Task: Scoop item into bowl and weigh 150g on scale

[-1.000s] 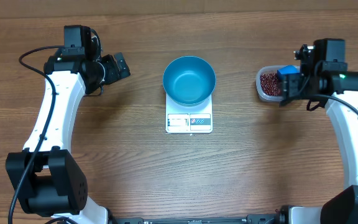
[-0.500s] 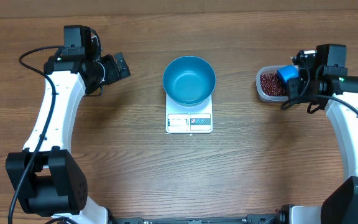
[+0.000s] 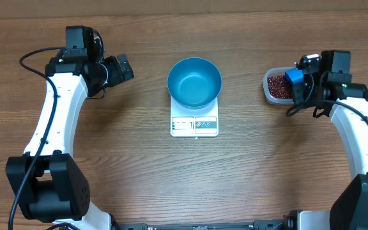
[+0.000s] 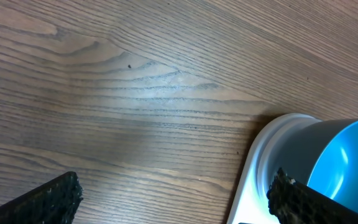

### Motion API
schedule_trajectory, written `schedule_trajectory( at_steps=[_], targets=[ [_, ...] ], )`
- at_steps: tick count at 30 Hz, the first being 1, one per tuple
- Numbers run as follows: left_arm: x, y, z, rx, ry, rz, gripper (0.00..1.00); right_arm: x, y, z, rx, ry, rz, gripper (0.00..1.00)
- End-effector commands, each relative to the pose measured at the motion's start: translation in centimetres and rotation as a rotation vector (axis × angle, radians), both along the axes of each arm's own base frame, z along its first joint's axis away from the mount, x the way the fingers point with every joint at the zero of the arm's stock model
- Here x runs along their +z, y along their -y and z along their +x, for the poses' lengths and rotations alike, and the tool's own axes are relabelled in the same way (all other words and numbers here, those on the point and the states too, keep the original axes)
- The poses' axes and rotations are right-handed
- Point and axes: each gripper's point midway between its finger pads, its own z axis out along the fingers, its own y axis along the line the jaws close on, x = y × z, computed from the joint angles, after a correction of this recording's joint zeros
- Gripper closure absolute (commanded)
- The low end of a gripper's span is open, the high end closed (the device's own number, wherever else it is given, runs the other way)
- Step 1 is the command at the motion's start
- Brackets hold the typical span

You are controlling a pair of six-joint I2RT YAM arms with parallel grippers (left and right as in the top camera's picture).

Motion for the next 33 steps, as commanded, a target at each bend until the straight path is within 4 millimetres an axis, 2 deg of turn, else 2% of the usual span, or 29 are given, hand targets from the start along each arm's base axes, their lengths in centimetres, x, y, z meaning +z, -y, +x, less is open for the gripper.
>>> schedule_trajectory(
  at_steps=[1, 18, 21, 24, 27, 33],
  targets=[
    [1.6, 0.0, 0.2, -0.016, 0.045, 0.015, 0.01, -1.0, -0.1, -0.2, 0.009, 0.001, 0.001, 0.80],
    [1.6, 0.0, 0.2, -0.016, 0.045, 0.016, 0.00, -0.7, 0.1, 1.0, 0.009, 0.061, -0.007, 0.88],
    [1.6, 0.0, 0.2, -0.016, 0.045, 0.016, 0.00, -0.7, 0.1, 1.0, 0.009, 0.061, -0.006, 0.88],
    [1.6, 0.0, 0.2, -0.016, 0.045, 0.016, 0.00, -0.7, 0.1, 1.1, 0.009, 0.065, -0.007, 0.80],
    [1.6, 0.0, 0.2, -0.016, 0.045, 0.016, 0.00, -0.5, 0.1, 1.4, 0.009, 0.077, -0.008, 0.80],
    [1.6, 0.0, 0.2, -0.016, 0.045, 0.016, 0.00, -0.5, 0.1, 1.4, 0.009, 0.078, -0.008, 0.94]
  ],
)
